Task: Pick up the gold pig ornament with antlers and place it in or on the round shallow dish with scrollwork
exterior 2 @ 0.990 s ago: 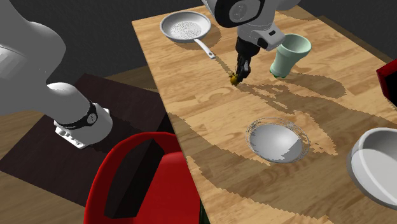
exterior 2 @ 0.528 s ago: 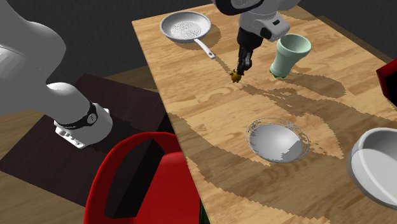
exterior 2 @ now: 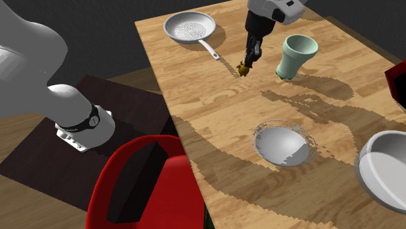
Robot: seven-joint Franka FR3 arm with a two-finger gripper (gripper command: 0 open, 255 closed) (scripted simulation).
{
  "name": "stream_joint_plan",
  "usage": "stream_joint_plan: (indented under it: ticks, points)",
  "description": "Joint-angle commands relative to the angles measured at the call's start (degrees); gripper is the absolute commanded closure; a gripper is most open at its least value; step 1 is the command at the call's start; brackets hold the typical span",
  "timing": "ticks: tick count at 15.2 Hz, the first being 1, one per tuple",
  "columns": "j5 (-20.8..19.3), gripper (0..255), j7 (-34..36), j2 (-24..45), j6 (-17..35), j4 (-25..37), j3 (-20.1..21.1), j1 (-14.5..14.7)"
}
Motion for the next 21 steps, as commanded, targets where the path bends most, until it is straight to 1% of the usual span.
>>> stream_joint_plan:
  ticks: [1, 8, 15, 21]
  points:
    - [0.4, 255, -0.3, -0.7, -1.4, 0.8, 0.0, -0.1]
    - [1.3, 255, -0.9, -2.5, -6.2, 3.8, 0.2, -0.3]
    - [0.9, 255, -9.3, 0.4, -7.3, 7.9, -3.3, -5.1]
    - [0.2, 255, -15.9, 4.9, -9.1, 14.2, -6.0, -8.8]
